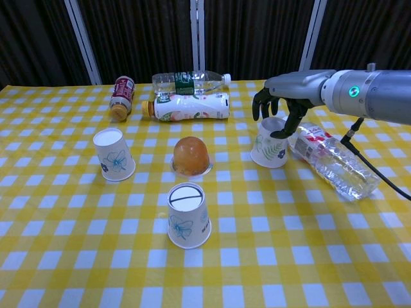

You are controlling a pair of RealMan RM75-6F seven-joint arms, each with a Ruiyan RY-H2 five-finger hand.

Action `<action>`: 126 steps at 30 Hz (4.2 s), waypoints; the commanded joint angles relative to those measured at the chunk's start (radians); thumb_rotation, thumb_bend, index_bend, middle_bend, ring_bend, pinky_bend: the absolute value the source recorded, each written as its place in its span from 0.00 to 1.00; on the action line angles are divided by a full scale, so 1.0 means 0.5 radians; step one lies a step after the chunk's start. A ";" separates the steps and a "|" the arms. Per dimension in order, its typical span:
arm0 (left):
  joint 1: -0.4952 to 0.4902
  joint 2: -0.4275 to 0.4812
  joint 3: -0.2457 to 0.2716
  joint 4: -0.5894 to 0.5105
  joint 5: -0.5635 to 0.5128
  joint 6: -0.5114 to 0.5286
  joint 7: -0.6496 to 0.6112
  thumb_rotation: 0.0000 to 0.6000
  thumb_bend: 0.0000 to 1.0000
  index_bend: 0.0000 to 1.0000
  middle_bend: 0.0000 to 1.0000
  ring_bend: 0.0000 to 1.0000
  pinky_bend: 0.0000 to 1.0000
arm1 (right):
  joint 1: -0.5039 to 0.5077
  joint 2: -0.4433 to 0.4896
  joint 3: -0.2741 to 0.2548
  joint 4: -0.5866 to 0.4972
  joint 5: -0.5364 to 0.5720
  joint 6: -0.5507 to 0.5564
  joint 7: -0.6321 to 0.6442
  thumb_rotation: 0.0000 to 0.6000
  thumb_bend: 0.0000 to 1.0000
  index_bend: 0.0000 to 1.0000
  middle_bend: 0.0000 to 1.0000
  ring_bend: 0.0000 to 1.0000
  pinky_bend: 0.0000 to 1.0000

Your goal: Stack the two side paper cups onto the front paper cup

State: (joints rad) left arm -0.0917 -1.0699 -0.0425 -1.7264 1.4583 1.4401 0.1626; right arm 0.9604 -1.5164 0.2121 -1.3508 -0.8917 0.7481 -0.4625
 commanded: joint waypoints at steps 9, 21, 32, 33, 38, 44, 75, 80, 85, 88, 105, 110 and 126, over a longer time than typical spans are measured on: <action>0.001 0.001 0.012 -0.005 0.020 0.010 0.001 1.00 0.00 0.00 0.00 0.00 0.00 | -0.089 0.253 0.034 -0.428 -0.349 0.220 0.149 1.00 0.30 0.36 0.41 0.32 0.49; 0.016 0.022 0.038 -0.029 0.090 0.052 -0.033 1.00 0.00 0.00 0.00 0.00 0.00 | -0.190 0.677 -0.125 -1.170 -0.918 0.304 0.119 1.00 0.31 0.36 0.41 0.32 0.49; 0.015 0.030 0.045 -0.030 0.107 0.057 -0.053 1.00 0.00 0.00 0.00 0.00 0.00 | -0.108 0.569 -0.156 -1.314 -0.960 0.205 -0.033 1.00 0.31 0.36 0.41 0.32 0.49; 0.014 0.030 0.044 -0.029 0.106 0.055 -0.056 1.00 0.00 0.00 0.00 0.00 0.00 | -0.097 0.550 -0.152 -1.310 -0.942 0.195 -0.049 1.00 0.31 0.36 0.41 0.32 0.49; 0.012 0.034 0.041 -0.021 0.099 0.051 -0.074 1.00 0.00 0.00 0.00 0.00 0.00 | -0.035 0.442 -0.124 -1.260 -0.820 0.158 -0.150 1.00 0.31 0.36 0.40 0.32 0.49; 0.012 0.043 0.039 -0.014 0.091 0.049 -0.103 1.00 0.00 0.00 0.00 0.00 0.00 | 0.009 0.332 -0.108 -1.217 -0.666 0.191 -0.291 1.00 0.31 0.36 0.40 0.32 0.49; -0.004 0.032 0.039 0.008 0.054 0.009 -0.103 1.00 0.00 0.00 0.00 0.00 0.00 | 0.043 0.350 -0.194 -1.387 -0.468 0.441 -0.619 1.00 0.00 0.00 0.00 0.00 0.12; -0.007 0.008 0.033 0.033 0.058 0.020 -0.061 1.00 0.00 0.00 0.00 0.00 0.00 | -0.092 0.584 -0.274 -1.406 -0.701 0.594 -0.584 1.00 0.00 0.00 0.00 0.00 0.00; -0.017 -0.029 0.022 0.057 0.071 0.034 -0.029 1.00 0.00 0.00 0.00 0.00 0.00 | -0.306 0.825 -0.407 -1.293 -1.061 0.814 -0.357 1.00 0.00 0.00 0.00 0.00 0.00; -0.032 -0.046 0.010 0.056 0.065 0.023 -0.024 1.00 0.00 0.00 0.00 0.00 0.00 | -0.484 0.925 -0.500 -1.113 -1.298 1.046 -0.112 1.00 0.00 0.00 0.00 0.00 0.00; -0.662 -0.031 -0.256 -0.072 -0.144 -0.754 0.277 1.00 0.00 0.00 0.00 0.00 0.01 | -1.230 0.767 -0.667 -0.640 -1.338 1.730 0.480 1.00 0.00 0.00 0.00 0.00 0.00; -0.904 -0.164 -0.341 0.032 -0.365 -1.039 0.418 1.00 0.04 0.05 0.08 0.09 0.15 | -1.285 0.749 -0.635 -0.640 -1.323 1.745 0.455 1.00 0.00 0.00 0.00 0.00 0.00; -1.237 -0.520 -0.321 0.348 -0.655 -1.308 0.543 1.00 0.22 0.24 0.21 0.23 0.34 | -1.347 0.742 -0.540 -0.633 -1.322 1.660 0.498 1.00 0.00 0.00 0.00 0.00 0.00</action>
State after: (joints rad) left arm -0.7043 -1.3241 -0.2082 -1.5572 1.1345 0.7866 0.4275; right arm 0.2880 -1.1448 -0.0591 -1.6671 -1.5519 1.5795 -0.2144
